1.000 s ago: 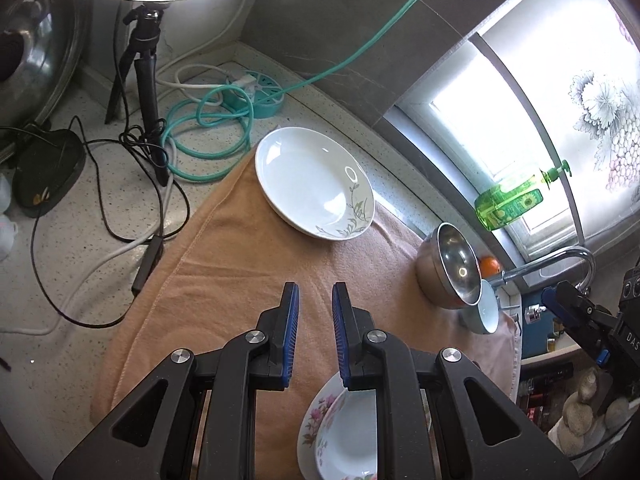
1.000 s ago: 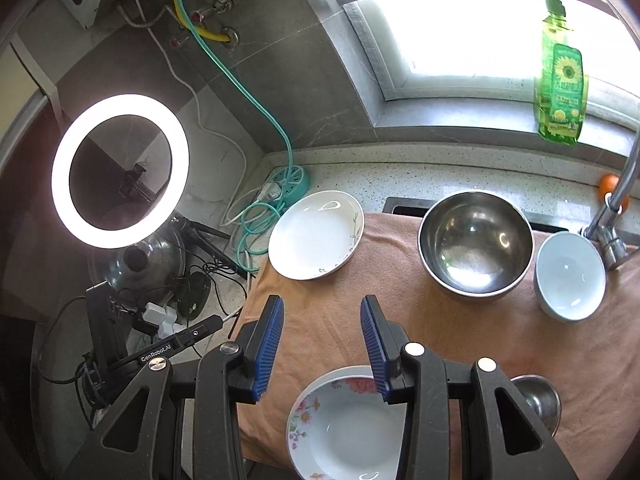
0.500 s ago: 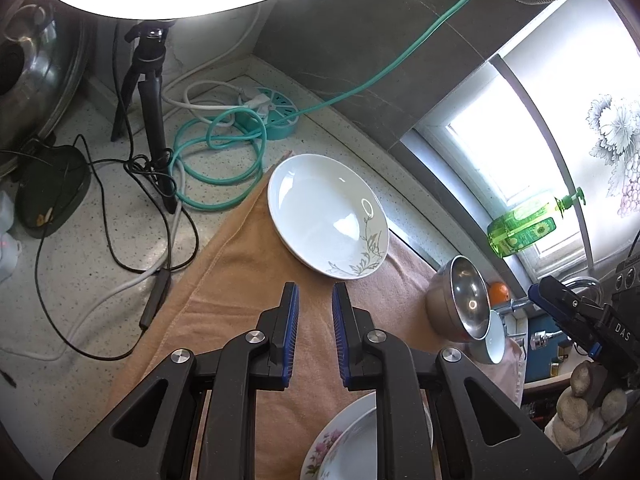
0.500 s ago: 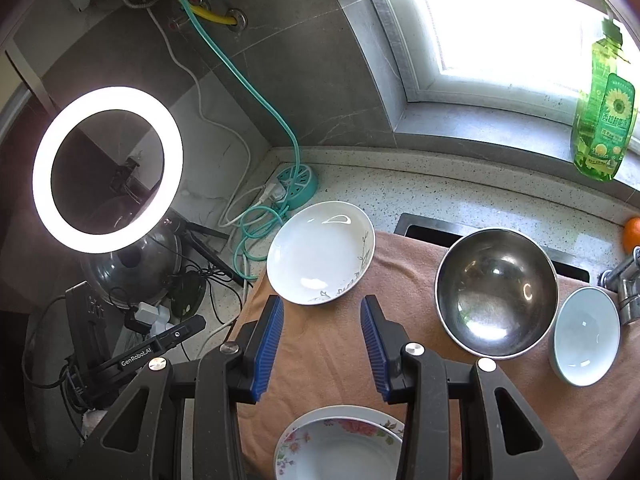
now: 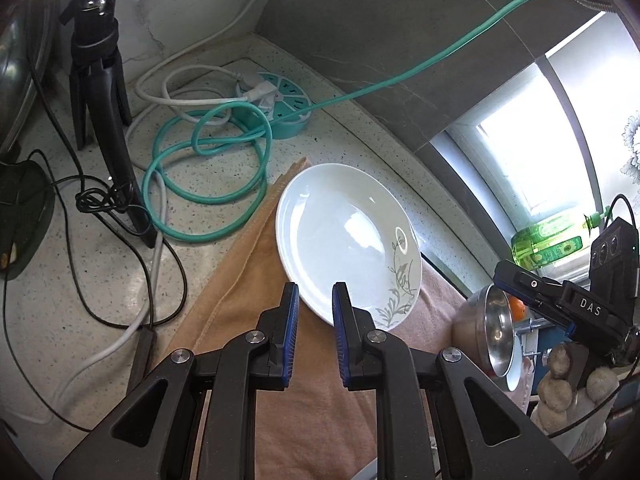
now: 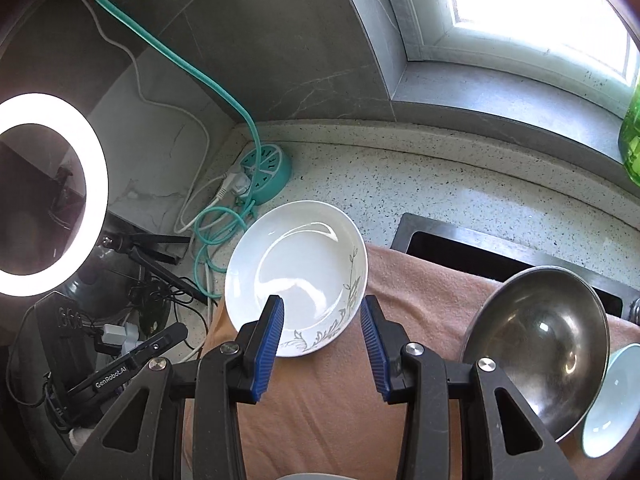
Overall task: Organize plates and bowls
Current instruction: 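Move both open tools toward the white leaf-pattern plate, then close both tools on the white leaf-pattern plate rim and lift it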
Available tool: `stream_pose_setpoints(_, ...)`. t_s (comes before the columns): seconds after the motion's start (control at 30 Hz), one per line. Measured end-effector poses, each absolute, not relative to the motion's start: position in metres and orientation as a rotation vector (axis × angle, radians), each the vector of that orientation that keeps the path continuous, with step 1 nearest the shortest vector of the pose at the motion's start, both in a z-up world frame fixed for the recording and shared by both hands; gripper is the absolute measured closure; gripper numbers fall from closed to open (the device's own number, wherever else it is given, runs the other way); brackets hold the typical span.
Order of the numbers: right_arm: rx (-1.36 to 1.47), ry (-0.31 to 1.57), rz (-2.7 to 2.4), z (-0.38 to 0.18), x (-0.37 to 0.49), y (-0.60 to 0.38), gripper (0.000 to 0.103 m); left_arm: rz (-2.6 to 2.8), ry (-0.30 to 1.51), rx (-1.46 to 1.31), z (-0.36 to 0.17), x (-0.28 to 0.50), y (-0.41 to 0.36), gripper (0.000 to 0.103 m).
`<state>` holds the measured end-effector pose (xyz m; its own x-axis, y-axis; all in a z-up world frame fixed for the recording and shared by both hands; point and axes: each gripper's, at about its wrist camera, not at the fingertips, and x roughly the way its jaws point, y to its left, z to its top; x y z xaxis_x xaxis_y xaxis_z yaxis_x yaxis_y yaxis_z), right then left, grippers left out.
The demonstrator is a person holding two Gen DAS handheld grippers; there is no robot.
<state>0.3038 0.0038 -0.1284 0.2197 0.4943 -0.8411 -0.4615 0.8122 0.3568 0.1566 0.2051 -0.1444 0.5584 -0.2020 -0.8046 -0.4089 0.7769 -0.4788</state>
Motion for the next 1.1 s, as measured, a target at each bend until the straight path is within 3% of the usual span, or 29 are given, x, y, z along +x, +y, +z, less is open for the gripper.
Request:
stream_pose_setpoints(0.47,-0.024,1.319,0.618,-0.188,0.363,0.037,0.071,0.151,1.041,-0.799,-0.180,0.197,0.228,0.089)
stream_pose_setpoints(0.97,-0.033,1.365,0.601,-0.207,0.383,0.050,0.072,0.198,1.067,-0.775,-0.193,0.215,0.240,0.089)
stream_pose_setpoints(1.1,-0.027,1.380,0.597,-0.213,0.386,0.051,0.077,0.184,1.083,-0.761,-0.198,0.220,0.238,0.089)
